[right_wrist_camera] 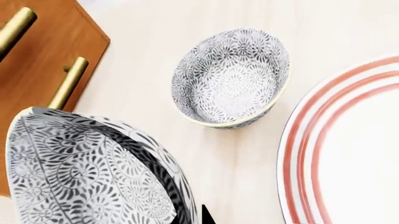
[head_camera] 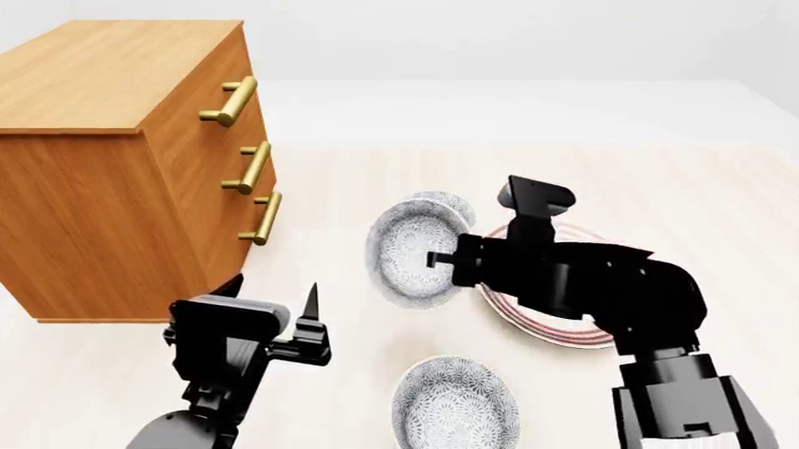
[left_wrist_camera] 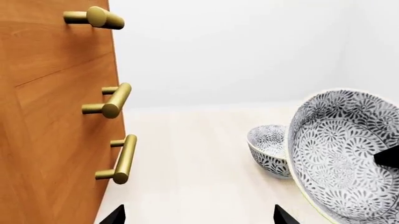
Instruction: Stack the bowl in the middle on the bowl at the back.
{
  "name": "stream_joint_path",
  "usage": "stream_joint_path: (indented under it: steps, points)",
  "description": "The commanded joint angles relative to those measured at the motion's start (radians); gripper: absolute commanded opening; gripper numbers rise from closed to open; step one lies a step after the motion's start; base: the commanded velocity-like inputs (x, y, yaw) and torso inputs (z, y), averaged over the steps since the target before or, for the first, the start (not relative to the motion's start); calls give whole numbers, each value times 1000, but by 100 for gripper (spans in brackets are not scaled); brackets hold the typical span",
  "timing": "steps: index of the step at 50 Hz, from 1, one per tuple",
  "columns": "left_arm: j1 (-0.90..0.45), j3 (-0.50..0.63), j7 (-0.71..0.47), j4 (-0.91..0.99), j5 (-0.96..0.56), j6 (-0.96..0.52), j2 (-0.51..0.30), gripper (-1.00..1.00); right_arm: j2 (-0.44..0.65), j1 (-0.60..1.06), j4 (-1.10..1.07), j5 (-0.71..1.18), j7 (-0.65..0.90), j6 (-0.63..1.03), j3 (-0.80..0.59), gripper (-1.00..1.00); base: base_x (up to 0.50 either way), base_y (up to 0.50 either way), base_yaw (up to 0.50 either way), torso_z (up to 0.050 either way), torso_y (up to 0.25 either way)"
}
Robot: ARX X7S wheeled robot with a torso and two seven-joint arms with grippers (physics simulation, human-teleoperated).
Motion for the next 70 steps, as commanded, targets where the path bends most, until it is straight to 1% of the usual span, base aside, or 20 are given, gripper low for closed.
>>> stream_joint_path:
  steps: [1, 8, 11, 14, 17, 20, 24, 27, 30, 35, 43, 48, 56, 70]
  points:
    - [-2, 2, -7, 15, -4, -6, -6, 100, 22, 12, -135, 82, 86, 55, 72, -100, 0, 0, 0, 0, 0]
    - [0, 7, -9, 34, -4, -8, -10, 100, 37, -15, -367, 317, 349, 266, 255, -100, 0, 0, 0, 0, 0]
    - [3, 11, -10, 46, -3, -8, -13, 100, 29, -20, -440, 483, 527, 366, 353, -100, 0, 0, 0, 0, 0]
    - [6, 14, -12, 56, -3, -9, -13, 100, 30, -25, -472, 680, 722, 418, 410, -100, 0, 0, 0, 0, 0]
    - [10, 16, -12, 64, -5, -10, -15, 100, 62, -49, -498, 887, 906, 399, 404, -100, 0, 0, 0, 0, 0]
    - [9, 19, -11, 65, -4, -8, -17, 100, 118, -86, -548, 1086, 1069, 326, 367, -100, 0, 0, 0, 0, 0]
    - [9, 23, -11, 68, -4, -7, -16, 100, 185, -132, -639, 1270, 1210, 217, 329, -100, 0, 0, 0, 0, 0]
    - [11, 26, -10, 71, -5, -5, -16, 100, 228, -164, -710, 1372, 1283, 138, 308, -100, 0, 0, 0, 0, 0]
    - [13, 29, -12, 78, -5, -6, -17, 100, 280, -195, -784, 1446, 1324, 54, 284, -100, 0, 0, 0, 0, 0]
    - [14, 30, -12, 88, -8, -6, -21, 100, 409, -249, -944, 1531, 1328, -131, 223, -100, 0, 0, 0, 0, 0]
    - [22, 36, -18, 107, -8, -7, -25, 100, 507, -319, -1076, 1580, 1314, -271, 194, -100, 0, 0, 0, 0, 1]
    - [23, 36, -19, 111, -9, -7, -28, 100, 539, -368, -1113, 1598, 1298, -315, 201, -100, 0, 0, 0, 0, 0]
    - [28, 35, -23, 118, -9, -3, -32, 100, 547, -433, -1139, 1614, 1270, -372, 215, -100, 0, 0, 0, 0, 0]
    - [33, 36, -32, 128, -10, 1, -36, 100, 561, -495, -1134, 1594, 1227, -379, 200, -100, 0, 0, 0, 0, 0]
